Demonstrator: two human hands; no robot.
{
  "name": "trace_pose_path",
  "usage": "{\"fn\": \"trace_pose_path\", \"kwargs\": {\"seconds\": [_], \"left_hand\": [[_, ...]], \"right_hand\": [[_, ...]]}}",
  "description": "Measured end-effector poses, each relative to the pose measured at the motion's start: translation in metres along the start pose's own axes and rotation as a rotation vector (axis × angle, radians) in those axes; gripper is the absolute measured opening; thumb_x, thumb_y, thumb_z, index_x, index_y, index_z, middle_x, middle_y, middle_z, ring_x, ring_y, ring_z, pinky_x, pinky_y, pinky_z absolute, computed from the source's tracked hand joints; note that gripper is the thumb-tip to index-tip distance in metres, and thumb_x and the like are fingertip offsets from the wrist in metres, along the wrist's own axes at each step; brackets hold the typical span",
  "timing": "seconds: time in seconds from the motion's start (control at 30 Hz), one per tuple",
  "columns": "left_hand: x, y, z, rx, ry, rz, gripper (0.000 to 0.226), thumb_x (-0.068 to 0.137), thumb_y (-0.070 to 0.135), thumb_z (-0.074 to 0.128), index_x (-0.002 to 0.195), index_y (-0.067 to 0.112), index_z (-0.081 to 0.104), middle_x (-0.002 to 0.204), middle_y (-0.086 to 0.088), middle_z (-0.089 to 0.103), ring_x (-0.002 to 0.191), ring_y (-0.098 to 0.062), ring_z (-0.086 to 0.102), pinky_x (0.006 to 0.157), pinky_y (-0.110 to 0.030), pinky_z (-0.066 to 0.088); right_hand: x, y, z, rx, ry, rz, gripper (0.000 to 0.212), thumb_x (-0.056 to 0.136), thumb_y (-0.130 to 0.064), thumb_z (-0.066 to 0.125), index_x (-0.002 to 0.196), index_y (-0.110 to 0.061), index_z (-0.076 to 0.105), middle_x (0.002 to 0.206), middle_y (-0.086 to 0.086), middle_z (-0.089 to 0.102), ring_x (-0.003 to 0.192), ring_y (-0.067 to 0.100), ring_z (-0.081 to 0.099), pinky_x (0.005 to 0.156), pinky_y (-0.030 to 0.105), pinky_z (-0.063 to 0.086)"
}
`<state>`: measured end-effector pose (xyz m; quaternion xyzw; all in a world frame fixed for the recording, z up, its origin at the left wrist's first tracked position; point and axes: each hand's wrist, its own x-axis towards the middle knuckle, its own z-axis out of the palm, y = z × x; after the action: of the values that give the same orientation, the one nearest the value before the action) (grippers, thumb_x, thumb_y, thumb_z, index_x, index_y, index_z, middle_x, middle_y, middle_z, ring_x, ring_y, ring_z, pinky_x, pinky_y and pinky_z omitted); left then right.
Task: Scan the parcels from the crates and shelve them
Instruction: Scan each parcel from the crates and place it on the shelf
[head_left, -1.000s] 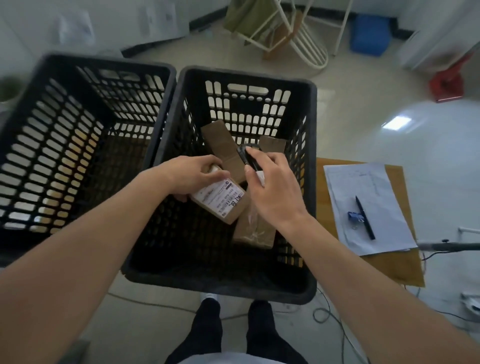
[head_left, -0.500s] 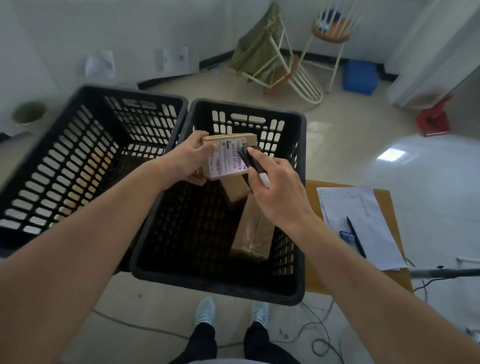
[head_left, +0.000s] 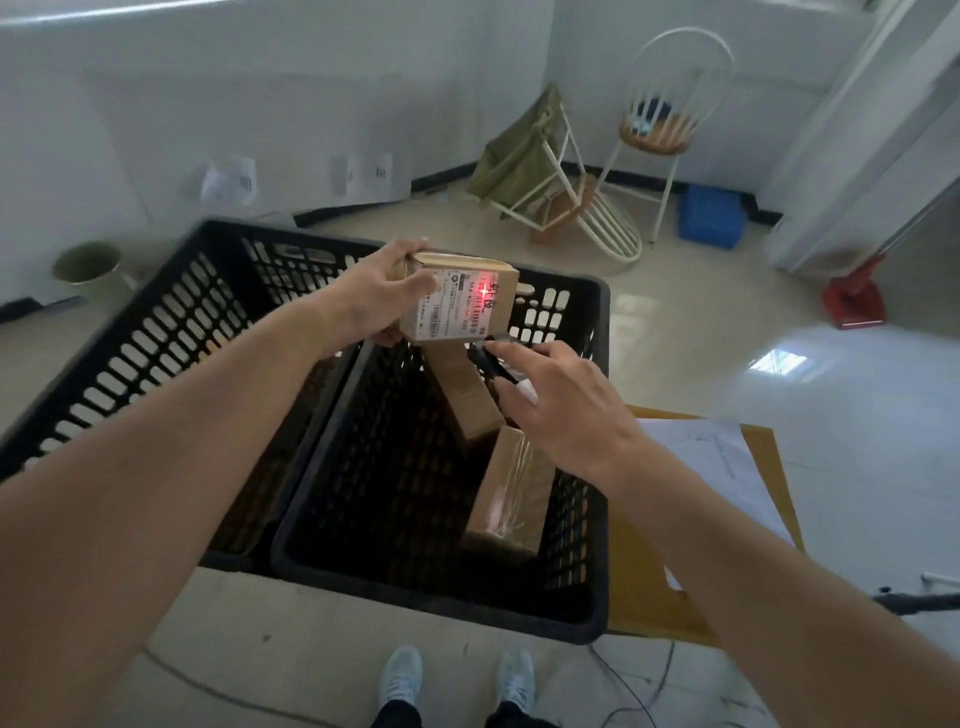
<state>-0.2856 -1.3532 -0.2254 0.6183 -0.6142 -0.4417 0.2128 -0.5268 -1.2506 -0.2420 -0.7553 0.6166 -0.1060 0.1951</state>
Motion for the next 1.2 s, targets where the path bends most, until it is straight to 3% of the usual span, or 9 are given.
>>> {"fn": "trace_pose_path", "kwargs": {"seconds": [0.37,0.5,0.6,0.73,0.87,1.2], "left_hand": [[-0.013,0.018,-0.046,0.158,0.077,0.092,0.062,0.101,0.062,0.054,0.156,0.060,0.027,0.139,-0.005,0.062,0.113,-0.022,0.066,0.095,-0.044,0.057],[-0.015,0.022,-0.059,0.241,0.088,0.095,0.066,0.095,0.076,0.049,0.152,0.070,0.018,0.150,-0.009,0.059,0.125,-0.029,0.061,0.110,-0.057,0.048],[-0.019,0.027,-0.065,0.325,0.091,0.095,0.067,0.099,0.074,0.045,0.156,0.065,0.012,0.155,-0.009,0.054,0.127,-0.030,0.059,0.112,-0.056,0.046],[-0.025,0.029,-0.074,0.411,0.079,0.093,0.067,0.102,0.071,0.040,0.160,0.060,0.010,0.156,-0.008,0.053,0.126,-0.025,0.057,0.104,-0.043,0.044],[-0.028,0.026,-0.083,0.460,0.069,0.099,0.067,0.101,0.072,0.039,0.161,0.058,0.011,0.157,-0.007,0.053,0.134,-0.028,0.055,0.110,-0.050,0.042],[-0.021,0.021,-0.099,0.512,0.048,0.140,0.067,0.098,0.078,0.035,0.160,0.058,0.019,0.144,-0.004,0.062,0.122,-0.024,0.060,0.109,-0.050,0.047]], "right_hand": [[0.001,-0.027,-0.042,-0.394,-0.106,-0.096,0.050,0.111,-0.052,0.040,0.161,-0.051,0.030,0.146,0.012,0.051,0.117,0.034,0.056,0.101,0.049,0.052],[-0.001,-0.043,-0.055,-0.537,-0.121,-0.136,0.049,0.112,-0.051,0.039,0.160,-0.050,0.030,0.151,0.013,0.048,0.120,0.034,0.056,0.102,0.046,0.048],[-0.002,-0.052,-0.056,-0.628,-0.095,-0.149,0.046,0.112,-0.050,0.041,0.157,-0.048,0.035,0.147,0.013,0.051,0.116,0.034,0.056,0.098,0.045,0.048],[-0.002,-0.062,-0.058,-0.703,-0.062,-0.158,0.044,0.112,-0.048,0.043,0.155,-0.045,0.039,0.143,0.014,0.052,0.117,0.036,0.056,0.097,0.045,0.046],[-0.003,-0.070,-0.058,-0.736,-0.039,-0.166,0.044,0.111,-0.048,0.044,0.155,-0.047,0.041,0.143,0.013,0.053,0.117,0.036,0.055,0.096,0.046,0.046],[-0.005,-0.091,-0.047,-0.806,-0.030,-0.175,0.044,0.111,-0.046,0.046,0.155,-0.046,0.042,0.147,0.014,0.050,0.121,0.038,0.055,0.099,0.048,0.044]]}}
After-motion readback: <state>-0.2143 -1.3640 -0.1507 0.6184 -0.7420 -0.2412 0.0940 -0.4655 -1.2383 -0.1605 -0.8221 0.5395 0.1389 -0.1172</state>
